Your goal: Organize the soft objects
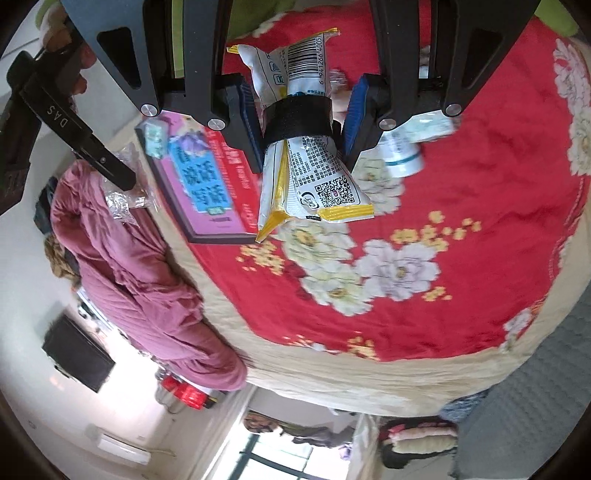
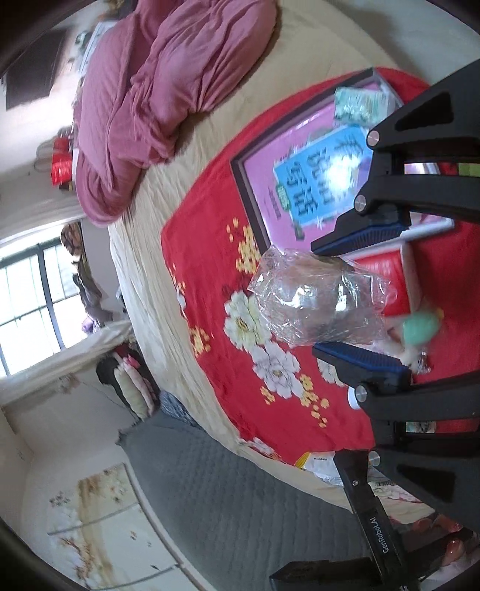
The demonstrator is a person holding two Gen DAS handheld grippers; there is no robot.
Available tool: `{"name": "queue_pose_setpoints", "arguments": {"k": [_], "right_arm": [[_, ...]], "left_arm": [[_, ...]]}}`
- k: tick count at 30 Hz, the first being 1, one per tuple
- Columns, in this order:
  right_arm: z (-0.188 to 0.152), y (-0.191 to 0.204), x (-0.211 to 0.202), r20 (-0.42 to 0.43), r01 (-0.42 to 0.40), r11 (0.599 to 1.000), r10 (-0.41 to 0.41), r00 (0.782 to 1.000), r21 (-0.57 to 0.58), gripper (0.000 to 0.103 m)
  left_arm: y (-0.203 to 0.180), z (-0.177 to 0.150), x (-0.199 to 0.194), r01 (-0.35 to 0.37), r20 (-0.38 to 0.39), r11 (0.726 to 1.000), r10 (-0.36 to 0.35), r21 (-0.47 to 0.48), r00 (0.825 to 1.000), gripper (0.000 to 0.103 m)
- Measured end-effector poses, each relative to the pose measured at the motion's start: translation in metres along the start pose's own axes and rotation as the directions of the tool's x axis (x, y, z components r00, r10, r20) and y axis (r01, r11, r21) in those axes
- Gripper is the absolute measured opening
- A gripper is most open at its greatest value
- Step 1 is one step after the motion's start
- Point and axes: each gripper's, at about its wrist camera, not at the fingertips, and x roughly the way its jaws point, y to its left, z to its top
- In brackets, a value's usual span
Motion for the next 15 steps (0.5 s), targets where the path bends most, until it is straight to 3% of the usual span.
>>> {"name": "queue_pose_setpoints", "arguments": {"k": [15], "right_arm": [[0.0, -0.08, -0.036, 0.063, 0.075, 0.988, -0.084, 0.994, 0.133, 0.048]], "left_arm": [[-0.099, -0.003, 0.035, 0.101, -0.078, 0.983, -0.09, 0.151, 0.993, 0.042]]}}
